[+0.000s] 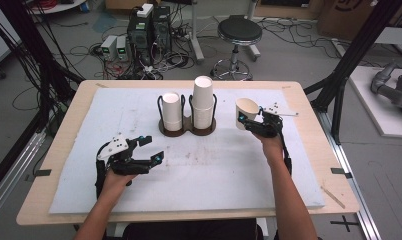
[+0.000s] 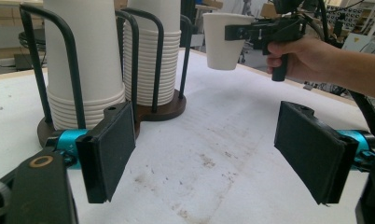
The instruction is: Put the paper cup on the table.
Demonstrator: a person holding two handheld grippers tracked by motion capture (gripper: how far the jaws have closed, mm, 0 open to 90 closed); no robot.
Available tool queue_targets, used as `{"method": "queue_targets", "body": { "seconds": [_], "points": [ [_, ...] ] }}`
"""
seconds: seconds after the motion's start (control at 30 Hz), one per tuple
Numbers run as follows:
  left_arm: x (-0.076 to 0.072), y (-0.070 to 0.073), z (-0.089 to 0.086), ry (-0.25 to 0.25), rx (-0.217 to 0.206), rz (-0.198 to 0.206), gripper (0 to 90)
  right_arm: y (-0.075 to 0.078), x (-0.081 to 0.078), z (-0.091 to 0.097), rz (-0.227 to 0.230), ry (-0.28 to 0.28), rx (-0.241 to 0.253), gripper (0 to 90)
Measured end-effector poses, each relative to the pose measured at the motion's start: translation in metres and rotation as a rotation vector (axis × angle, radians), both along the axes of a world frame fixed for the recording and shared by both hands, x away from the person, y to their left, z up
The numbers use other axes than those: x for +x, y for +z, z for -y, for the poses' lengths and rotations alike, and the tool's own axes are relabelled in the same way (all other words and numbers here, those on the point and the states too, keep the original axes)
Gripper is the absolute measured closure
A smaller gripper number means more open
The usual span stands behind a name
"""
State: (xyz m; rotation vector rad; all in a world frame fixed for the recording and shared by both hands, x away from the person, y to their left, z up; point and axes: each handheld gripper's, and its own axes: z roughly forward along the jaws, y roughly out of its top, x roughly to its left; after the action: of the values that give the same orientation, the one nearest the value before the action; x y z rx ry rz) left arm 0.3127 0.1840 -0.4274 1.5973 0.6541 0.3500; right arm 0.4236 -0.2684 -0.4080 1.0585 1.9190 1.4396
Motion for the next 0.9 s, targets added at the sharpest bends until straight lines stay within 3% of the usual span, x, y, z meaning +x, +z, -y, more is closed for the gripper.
{"method": "queue_targets", "body": {
  "seconds": [0.27,0.6,0.7,0.9],
  "points": [
    [0.0,-0.001,0.0,0.0,0.001,-0.005,20.4,-0.012,0.009,-0.003,-0.066,-0.033,-0.029,35.7],
    [0.0,-0.002,0.0,-0.002,0.002,-0.007,20.4,-0.022,0.012,-0.003,-0.127,-0.035,-0.072,35.4],
    [0.0,-0.002,0.0,-0.002,0.002,-0.007,20.4,-0.023,0.011,0.0,-0.132,-0.036,-0.054,35.4],
    [0.0,-0.002,0.0,-0.001,0.005,-0.012,20.4,-0.023,0.007,0.002,-0.129,-0.024,-0.077,33.9]
  ]
}}
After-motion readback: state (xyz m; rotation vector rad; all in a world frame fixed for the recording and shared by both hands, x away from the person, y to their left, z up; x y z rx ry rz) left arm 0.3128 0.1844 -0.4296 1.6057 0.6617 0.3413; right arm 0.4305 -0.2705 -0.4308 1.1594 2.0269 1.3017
